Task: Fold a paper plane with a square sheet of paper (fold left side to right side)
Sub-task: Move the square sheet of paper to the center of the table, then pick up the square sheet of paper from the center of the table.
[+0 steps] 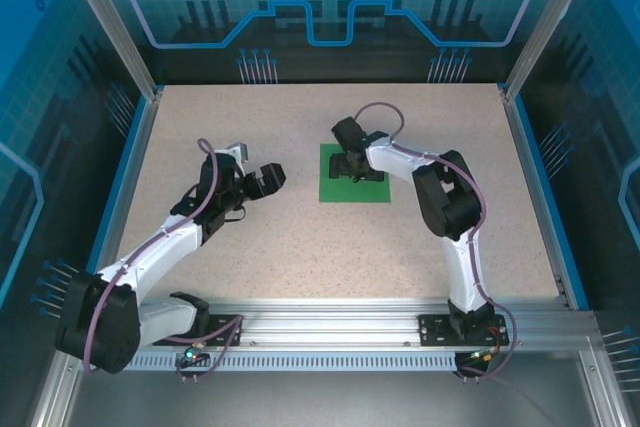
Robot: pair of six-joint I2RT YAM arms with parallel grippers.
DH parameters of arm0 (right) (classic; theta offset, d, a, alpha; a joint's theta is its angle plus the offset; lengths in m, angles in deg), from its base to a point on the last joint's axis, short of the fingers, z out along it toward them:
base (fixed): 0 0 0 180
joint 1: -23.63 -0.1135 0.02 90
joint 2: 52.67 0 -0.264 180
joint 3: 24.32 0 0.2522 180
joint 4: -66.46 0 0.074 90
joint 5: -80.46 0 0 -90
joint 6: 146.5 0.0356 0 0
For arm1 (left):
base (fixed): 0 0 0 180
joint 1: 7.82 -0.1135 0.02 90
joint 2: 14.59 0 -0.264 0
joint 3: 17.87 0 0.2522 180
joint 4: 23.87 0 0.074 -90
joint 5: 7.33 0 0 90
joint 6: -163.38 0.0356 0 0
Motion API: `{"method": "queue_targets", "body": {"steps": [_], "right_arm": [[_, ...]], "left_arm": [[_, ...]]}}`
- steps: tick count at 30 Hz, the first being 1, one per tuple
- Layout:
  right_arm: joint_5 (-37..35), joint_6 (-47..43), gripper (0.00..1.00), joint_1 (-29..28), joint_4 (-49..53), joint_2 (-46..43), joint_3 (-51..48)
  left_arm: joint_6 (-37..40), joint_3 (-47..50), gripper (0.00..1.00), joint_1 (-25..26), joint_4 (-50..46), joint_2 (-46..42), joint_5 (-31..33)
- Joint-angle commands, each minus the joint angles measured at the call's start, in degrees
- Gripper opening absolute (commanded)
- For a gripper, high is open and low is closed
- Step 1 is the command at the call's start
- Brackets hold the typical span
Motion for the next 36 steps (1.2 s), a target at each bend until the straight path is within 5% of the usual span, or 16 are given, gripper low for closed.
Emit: {"method": "queue_targets", "body": {"steps": [1, 12, 19, 26, 36], "right_arm": [[4.03, 5.79, 1.00, -2.81, 2.54, -2.30, -6.43], [3.41, 4.43, 1.00, -8.21, 0.32, -10.26, -12.86], [-0.04, -2.97, 1.00, -5.95, -1.99, -17.51, -12.74], [2.28, -10.40, 1.00, 0.36, -2.51, -14.47, -12.62], [6.74, -13.72, 1.00, 5.22, -4.42, -8.31, -9.81]], "left_arm": [[-0.88, -1.80, 0.99, 0.47, -1.25, 0.42, 0.85], [-1.98, -3.38, 0.99, 0.56, -2.45, 2.08, -2.65], [-4.93, -9.08, 0.99, 0.78, -7.65, 11.21, -16.23], [-7.12, -14.27, 0.99, 5.68, -6.43, 24.62, -28.21], [-7.39, -19.42, 0.95, 11.69, -8.76, 34.39, -26.27]]}}
